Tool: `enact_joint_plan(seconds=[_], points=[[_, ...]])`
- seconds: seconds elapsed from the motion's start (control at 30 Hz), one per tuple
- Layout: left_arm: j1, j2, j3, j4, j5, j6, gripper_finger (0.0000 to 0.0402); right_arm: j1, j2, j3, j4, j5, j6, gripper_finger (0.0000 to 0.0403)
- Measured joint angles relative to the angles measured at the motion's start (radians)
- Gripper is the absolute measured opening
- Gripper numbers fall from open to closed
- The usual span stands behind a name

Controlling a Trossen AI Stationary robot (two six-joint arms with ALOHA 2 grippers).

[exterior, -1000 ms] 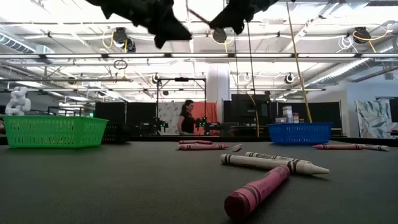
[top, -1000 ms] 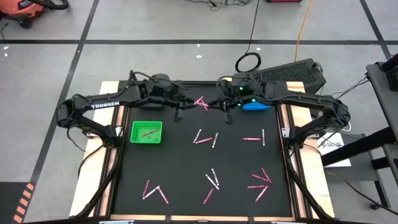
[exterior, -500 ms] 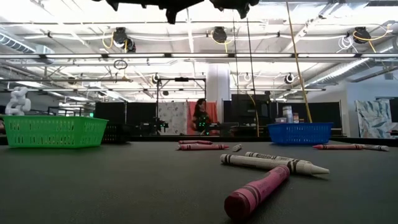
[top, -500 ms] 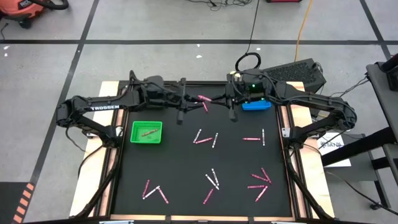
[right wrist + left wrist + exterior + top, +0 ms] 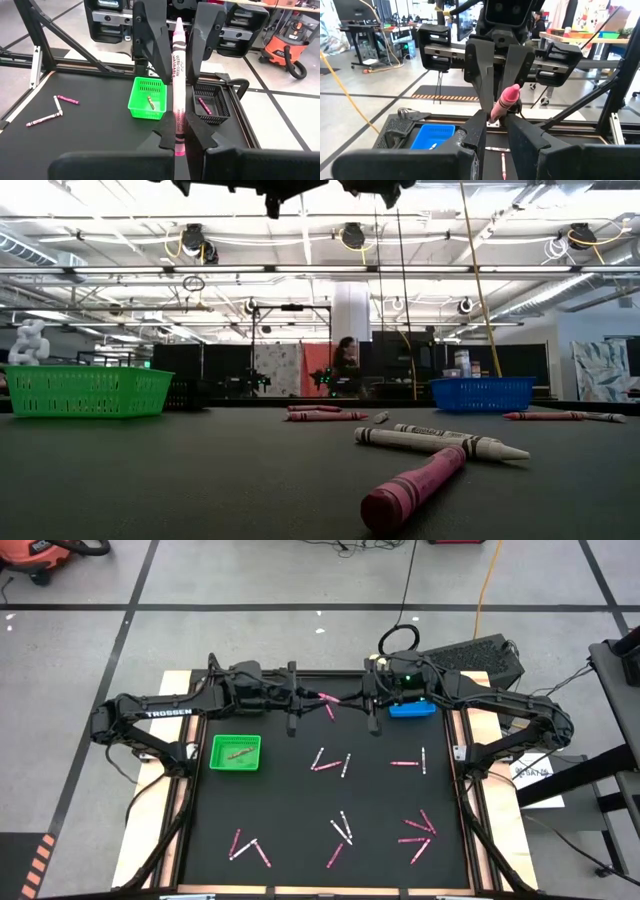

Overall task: Sort crayons
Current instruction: Put the pink crayon into the green bin

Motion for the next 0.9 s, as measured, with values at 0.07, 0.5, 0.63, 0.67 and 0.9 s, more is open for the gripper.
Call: enact_joint_plan(seconds=[0.07,0.5,0.63,0.67,0.9], points=[[0.0,0.0,0.0,0.013,0.0,0.0,0.0083,0.0,0.0,0.0,0.008,0.0,0.0,0.0],[0.001,0.0,0.0,0.099,0.003,0.0,0.0083,0.0,0.008,0.0,0.058,0.0,-0.003,0.0],[0.001,0.0,0.0,0.101,0.003,0.0,0.0083,0.0,0.03,0.0,0.072,0.0,-0.003,0.0],[0.001,0.0,0.0,0.101,0.003,0.0,0.0083,0.0,0.036,0.0,0.074,0.0,-0.003,0.0],[0.001,0.0,0.0,0.057,0.003,0.0,0.0083,0.0,0.045,0.0,0.111,0.0,-0.007,0.0]])
